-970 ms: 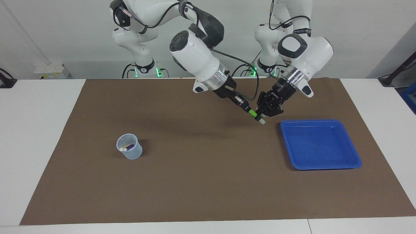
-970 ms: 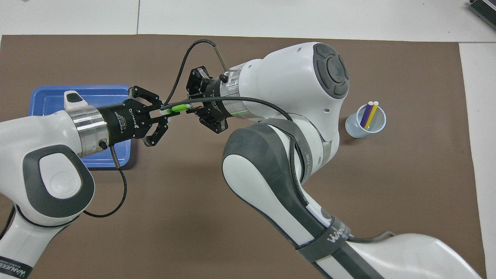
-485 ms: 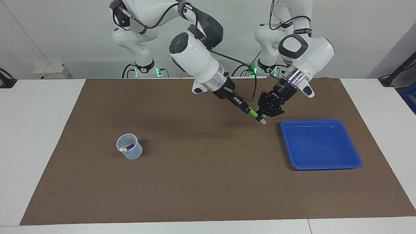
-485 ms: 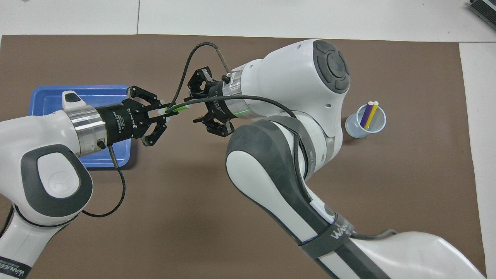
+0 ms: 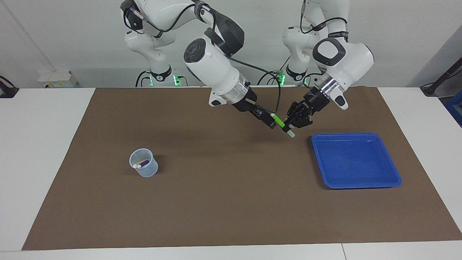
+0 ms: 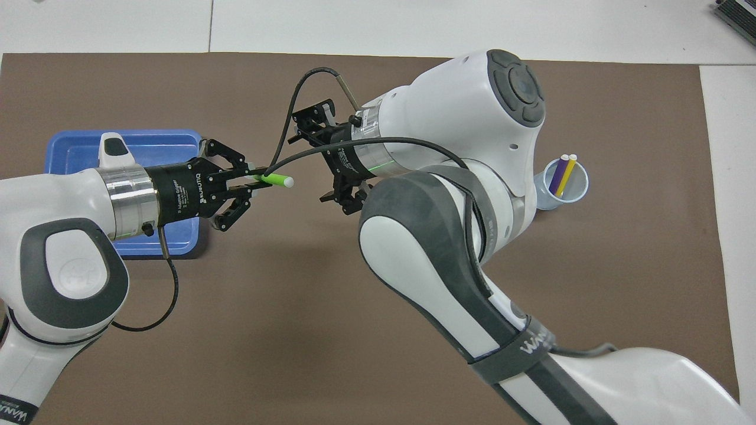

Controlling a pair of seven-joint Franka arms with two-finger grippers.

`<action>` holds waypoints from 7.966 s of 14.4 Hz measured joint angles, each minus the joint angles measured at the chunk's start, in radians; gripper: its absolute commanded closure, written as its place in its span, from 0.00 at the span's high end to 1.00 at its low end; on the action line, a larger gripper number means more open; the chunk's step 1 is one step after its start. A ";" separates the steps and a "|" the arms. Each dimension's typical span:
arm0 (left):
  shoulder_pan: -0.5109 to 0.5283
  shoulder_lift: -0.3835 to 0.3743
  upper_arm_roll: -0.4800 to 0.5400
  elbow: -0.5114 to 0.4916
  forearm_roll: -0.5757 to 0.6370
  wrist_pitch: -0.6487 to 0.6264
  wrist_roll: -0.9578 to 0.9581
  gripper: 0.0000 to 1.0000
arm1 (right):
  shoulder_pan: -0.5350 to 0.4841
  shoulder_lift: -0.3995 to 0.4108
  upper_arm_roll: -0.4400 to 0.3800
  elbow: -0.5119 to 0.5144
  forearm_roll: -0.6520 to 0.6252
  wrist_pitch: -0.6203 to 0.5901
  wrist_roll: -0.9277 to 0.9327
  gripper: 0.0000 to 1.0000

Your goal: Right arm passes pens to left for tray arrangement

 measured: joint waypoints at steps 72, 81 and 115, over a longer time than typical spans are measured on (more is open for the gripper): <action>0.528 0.445 -0.003 0.193 0.984 -0.043 1.330 0.38 | -0.575 -0.238 -0.003 -0.569 -0.329 0.226 -1.308 0.75; 0.519 0.441 -0.010 0.178 0.983 -0.042 1.321 1.00 | -0.565 -0.213 -0.003 -0.604 -0.464 0.314 -1.308 0.72; 0.425 0.302 -0.031 0.381 0.983 -0.328 1.244 1.00 | -0.556 -0.183 -0.004 -0.622 -0.509 0.372 -1.308 0.12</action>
